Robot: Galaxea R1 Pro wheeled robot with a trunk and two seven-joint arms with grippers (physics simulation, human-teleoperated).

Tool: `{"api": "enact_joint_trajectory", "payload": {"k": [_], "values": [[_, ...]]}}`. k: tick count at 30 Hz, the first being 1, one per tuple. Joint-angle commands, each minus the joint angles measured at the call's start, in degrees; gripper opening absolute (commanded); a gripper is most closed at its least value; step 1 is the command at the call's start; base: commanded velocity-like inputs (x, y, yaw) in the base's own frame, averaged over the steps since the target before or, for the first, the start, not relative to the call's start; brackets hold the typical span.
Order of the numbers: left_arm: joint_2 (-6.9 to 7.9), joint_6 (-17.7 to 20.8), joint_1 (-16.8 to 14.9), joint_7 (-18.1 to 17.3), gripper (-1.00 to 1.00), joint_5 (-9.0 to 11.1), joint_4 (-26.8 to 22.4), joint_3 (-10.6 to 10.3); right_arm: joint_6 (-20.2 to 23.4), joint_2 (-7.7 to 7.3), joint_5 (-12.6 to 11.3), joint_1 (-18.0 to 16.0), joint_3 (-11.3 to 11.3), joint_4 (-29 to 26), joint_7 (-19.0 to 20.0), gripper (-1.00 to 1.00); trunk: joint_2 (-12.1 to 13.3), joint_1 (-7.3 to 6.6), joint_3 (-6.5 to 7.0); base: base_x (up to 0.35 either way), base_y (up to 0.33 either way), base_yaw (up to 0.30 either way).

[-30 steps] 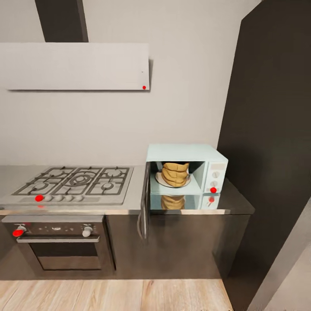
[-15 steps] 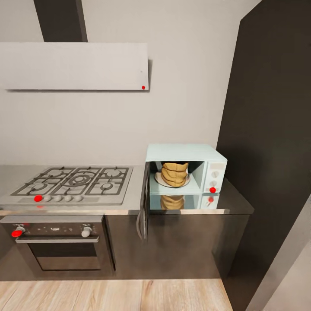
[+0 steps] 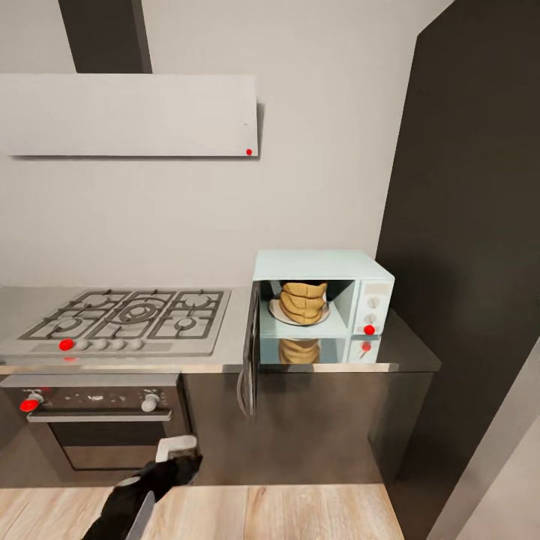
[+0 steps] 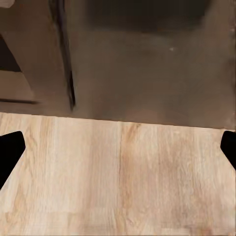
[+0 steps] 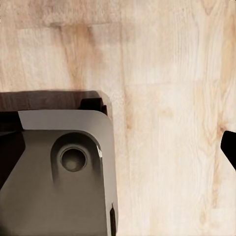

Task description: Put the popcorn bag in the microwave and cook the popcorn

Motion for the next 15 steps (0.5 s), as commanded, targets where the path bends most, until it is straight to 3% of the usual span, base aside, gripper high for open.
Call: {"api": "enact_joint_trajectory", "payload": {"k": [1,4,7,9,13,14,15], "values": [[0.01,1.91,-1.74,-1.09,1.00,0.42,-1.67,0.04,-0.23,-0.03,0.59,-0.08,-0.48,0.18,0.13,1.00,-0.05,0.01,-0.08,0.000,0.000,0.000],[0.06,6.94,-6.13,-6.30,1.00,0.27,-7.97,0.04,-0.17,-0.07,0.53,-0.08,-0.52,0.18,0.20,1.00,-0.05,0.01,-0.08,0.000,0.000,0.000],[0.74,12.94,-12.37,-7.68,1.00,0.21,-9.82,0.07,0.15,0.00,0.48,-0.07,-0.48,0.18,0.20,1.00,-0.05,0.01,-0.08,0.000,0.000,0.000],[1.47,14.58,-16.10,-7.93,1.00,0.32,-10.22,0.23,0.51,0.04,0.49,-0.07,-0.47,0.20,0.21,1.00,-0.05,0.01,-0.08,0.000,0.000,0.000],[3.11,15.32,-20.54,-9.53,1.00,1.47,-10.65,0.46,-0.03,0.03,0.54,-0.07,-0.47,0.18,0.23,1.00,-0.05,0.01,-0.08,0.000,0.000,0.000],[3.69,15.51,-23.48,-15.33,1.00,1.69,-10.90,0.47,-0.21,-0.01,0.60,-0.07,-0.47,0.18,0.34,1.00,-0.05,0.01,-0.08,0.000,0.000,0.000],[4.18,15.55,-24.24,-17.47,1.00,1.89,-10.82,0.47,-0.23,-0.05,0.61,-0.07,-0.47,0.18,0.35,1.00,-0.05,0.01,-0.08,0.000,0.000,0.000]]}}
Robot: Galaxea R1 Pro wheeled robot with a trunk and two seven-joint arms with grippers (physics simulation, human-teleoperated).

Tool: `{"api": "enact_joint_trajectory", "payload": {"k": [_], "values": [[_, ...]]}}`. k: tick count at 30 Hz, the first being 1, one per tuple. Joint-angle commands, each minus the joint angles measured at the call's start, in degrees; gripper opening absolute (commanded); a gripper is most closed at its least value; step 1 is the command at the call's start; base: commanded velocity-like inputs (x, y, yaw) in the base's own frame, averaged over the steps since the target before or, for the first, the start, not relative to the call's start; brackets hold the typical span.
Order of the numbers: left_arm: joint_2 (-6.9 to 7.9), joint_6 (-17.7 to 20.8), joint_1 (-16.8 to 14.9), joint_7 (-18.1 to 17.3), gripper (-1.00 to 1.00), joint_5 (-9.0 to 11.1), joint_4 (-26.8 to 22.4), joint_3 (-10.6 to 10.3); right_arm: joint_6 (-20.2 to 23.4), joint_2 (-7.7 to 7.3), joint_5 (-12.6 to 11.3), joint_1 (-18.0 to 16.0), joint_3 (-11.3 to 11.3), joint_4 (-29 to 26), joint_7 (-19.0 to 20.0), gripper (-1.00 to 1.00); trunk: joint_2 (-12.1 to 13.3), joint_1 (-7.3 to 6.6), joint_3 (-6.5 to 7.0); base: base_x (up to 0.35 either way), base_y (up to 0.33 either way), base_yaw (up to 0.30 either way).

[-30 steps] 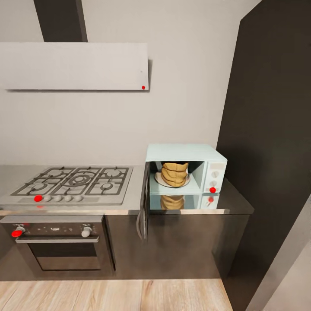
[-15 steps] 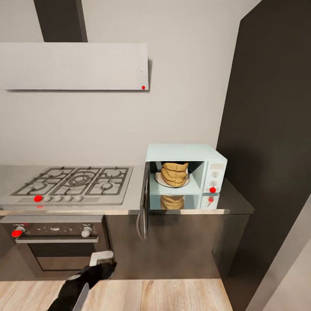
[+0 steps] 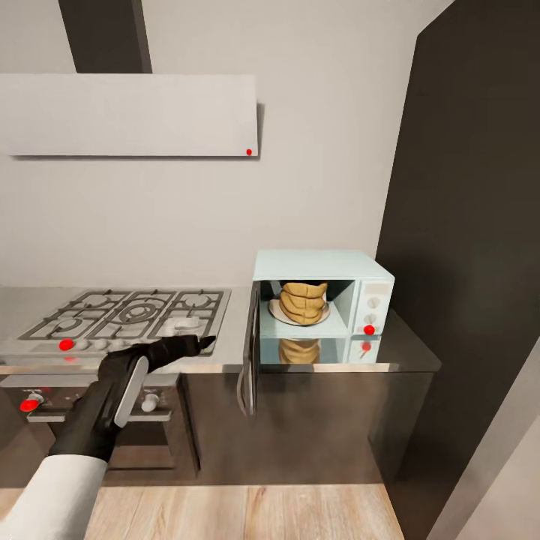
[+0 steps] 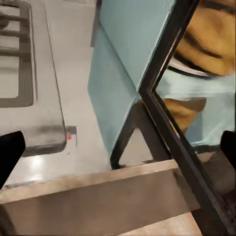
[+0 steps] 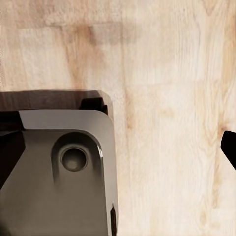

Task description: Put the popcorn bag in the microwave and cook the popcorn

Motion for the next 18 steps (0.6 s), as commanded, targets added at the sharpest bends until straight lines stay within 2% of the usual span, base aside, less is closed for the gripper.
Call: {"api": "enact_joint_trajectory", "payload": {"k": [1,5,6,7,9,11,15,18], "values": [[0.25,0.41,-0.37,-1.77,1.00,0.33,0.12,0.08,-0.24,-0.10,0.57,-0.09,-0.49,0.18,0.10,1.00,-0.05,0.00,-0.08,0.000,0.000,0.000],[0.92,0.36,-0.88,-13.11,1.00,0.24,0.56,0.08,-0.96,-0.07,0.49,-0.09,-0.49,0.18,-0.08,1.00,-0.05,0.00,-0.08,0.000,0.000,0.000],[1.07,0.36,-0.90,-14.88,1.00,0.23,0.53,0.08,-1.17,-0.04,0.49,-0.09,-0.49,0.18,-0.08,1.00,-0.05,0.00,-0.08,0.000,0.000,0.000],[1.31,0.32,-0.91,-18.92,1.00,0.18,0.48,0.08,-1.44,-0.02,0.49,-0.09,-0.49,0.18,-0.09,1.00,-0.05,0.00,-0.08,0.000,0.000,0.000],[1.36,0.22,-0.92,-22.68,1.00,-0.28,0.56,0.08,-1.57,0.00,0.50,-0.09,-0.49,0.18,-0.09,1.00,-0.05,0.00,-0.08,0.000,0.000,0.000],[1.50,0.19,-0.95,-24.46,1.00,-0.55,0.55,0.02,-1.62,0.00,0.50,-0.09,-0.48,0.18,-0.09,1.00,-0.05,0.00,-0.08,0.000,0.000,0.000],[1.76,0.05,-0.96,-25.37,1.00,-0.41,0.60,-0.06,-1.60,0.04,0.50,-0.09,-0.43,0.18,-0.09,1.00,-0.05,0.00,-0.08,0.000,0.000,0.000],[1.42,-0.14,-0.93,-25.52,1.00,-0.34,0.77,-0.24,-1.56,-0.03,0.50,-0.09,-0.48,0.18,-0.09,1.00,-0.05,0.00,-0.08,0.000,0.000,0.000]]}}
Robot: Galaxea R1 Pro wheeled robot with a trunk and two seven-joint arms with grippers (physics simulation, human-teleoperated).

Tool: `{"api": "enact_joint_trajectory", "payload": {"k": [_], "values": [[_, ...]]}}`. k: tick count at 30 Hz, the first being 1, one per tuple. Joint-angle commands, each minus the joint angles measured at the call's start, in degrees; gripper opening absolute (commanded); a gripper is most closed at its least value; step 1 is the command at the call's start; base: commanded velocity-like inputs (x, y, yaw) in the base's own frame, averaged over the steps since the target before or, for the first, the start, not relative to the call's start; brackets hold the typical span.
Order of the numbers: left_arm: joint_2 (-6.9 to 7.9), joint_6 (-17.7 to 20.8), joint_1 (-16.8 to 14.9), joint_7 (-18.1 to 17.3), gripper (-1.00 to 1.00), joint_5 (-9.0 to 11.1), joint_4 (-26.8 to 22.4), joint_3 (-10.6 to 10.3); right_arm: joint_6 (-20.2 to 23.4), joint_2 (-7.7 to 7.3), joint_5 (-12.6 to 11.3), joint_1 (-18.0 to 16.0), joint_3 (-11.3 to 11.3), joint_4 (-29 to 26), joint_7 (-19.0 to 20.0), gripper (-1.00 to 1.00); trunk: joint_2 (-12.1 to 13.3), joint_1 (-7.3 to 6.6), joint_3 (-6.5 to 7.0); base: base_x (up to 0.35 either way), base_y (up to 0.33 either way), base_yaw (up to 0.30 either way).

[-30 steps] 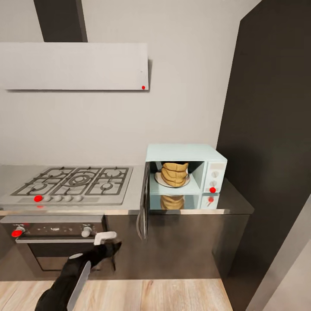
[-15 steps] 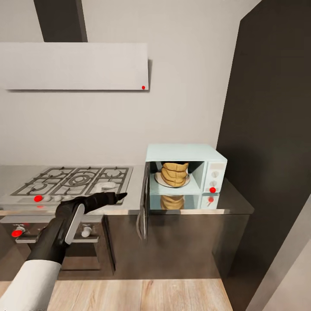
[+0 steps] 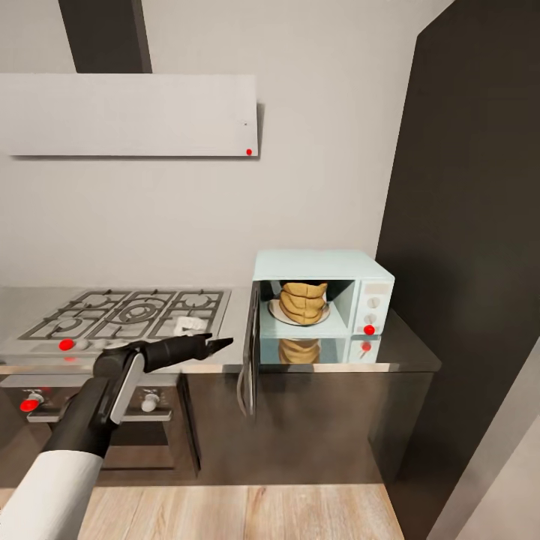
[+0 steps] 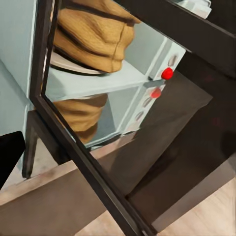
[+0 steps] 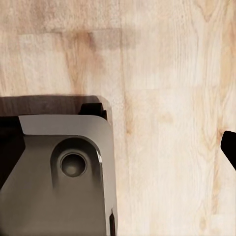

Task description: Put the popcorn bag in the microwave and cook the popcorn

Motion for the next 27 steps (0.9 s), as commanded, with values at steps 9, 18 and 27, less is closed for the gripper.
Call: {"api": "enact_joint_trajectory", "payload": {"k": [9,18,27], "values": [[-0.35,-0.01,-0.04,0.46,1.00,-0.20,2.71,-0.16,-0.40,0.05,0.56,-0.08,-0.50,0.19,0.03,1.00,-0.05,0.00,-0.07,0.000,0.000,0.000],[-0.57,0.03,-0.04,0.68,1.00,-0.24,2.49,-0.16,-0.26,0.09,0.56,-0.08,-0.46,0.19,0.02,1.00,-0.05,0.00,0.34,0.000,0.000,-0.114],[-0.57,0.03,-0.04,0.60,1.00,-0.17,2.37,-0.16,-0.33,0.09,0.56,-0.08,-0.47,0.19,0.02,1.00,-0.05,0.00,0.82,0.000,0.000,-0.146]]}}
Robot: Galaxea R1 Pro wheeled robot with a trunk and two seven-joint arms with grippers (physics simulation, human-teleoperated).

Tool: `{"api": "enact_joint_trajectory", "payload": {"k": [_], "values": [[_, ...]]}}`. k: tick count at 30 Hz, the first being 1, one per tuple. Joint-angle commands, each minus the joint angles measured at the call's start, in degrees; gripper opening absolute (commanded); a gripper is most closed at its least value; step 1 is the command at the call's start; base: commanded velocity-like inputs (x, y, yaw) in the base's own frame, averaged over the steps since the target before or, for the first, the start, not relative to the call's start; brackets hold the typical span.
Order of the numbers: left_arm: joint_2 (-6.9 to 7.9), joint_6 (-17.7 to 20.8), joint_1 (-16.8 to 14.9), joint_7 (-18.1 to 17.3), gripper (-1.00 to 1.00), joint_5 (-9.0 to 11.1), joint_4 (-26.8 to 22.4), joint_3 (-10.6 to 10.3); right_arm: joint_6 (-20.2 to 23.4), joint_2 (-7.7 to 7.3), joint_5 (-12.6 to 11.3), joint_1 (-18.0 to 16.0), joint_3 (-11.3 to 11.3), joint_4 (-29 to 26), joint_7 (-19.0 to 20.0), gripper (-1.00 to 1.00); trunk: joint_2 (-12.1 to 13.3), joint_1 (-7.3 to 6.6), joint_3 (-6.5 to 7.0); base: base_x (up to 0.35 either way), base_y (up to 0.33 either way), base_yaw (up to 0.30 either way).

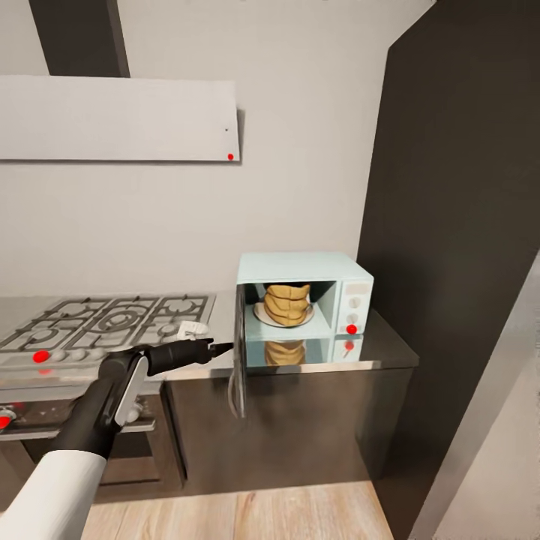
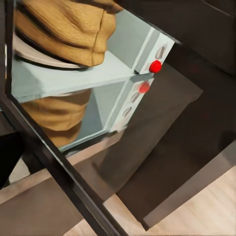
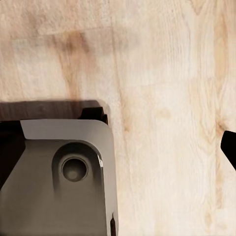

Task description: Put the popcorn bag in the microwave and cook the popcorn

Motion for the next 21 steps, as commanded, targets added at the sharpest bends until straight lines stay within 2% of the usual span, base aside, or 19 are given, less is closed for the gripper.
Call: {"api": "enact_joint_trajectory", "payload": {"k": [1,8,11,14,21], "values": [[0.01,0.41,-0.04,-0.07,1.00,0.46,-0.03,0.03,-0.34,-0.03,0.56,-0.09,-0.51,0.19,0.11,1.00,-0.05,0.01,-0.02,0.000,0.000,-0.146],[-0.64,0.51,-0.04,-0.17,1.00,0.49,-0.25,0.03,-0.34,-0.03,0.56,-0.09,-0.49,0.19,0.11,1.00,-0.05,0.01,0.31,0.000,0.000,-0.146],[-2.06,0.67,-0.04,-0.03,1.00,0.42,-0.26,-0.23,-0.34,-0.03,0.56,-0.09,-0.50,0.19,0.11,1.00,-0.05,0.01,0.46,0.000,0.000,-0.146],[-3.43,0.68,-0.04,0.08,1.00,0.26,-0.26,-2.44,-0.31,-0.03,0.56,-0.09,-0.50,0.19,0.11,1.00,-0.05,0.01,0.59,0.000,0.000,-0.146],[-3.50,0.68,-0.04,0.08,1.00,0.25,-0.26,-2.69,-0.33,-0.03,0.56,-0.09,-0.46,0.19,0.11,1.00,-0.05,0.01,0.91,0.000,0.000,-0.146]]}}
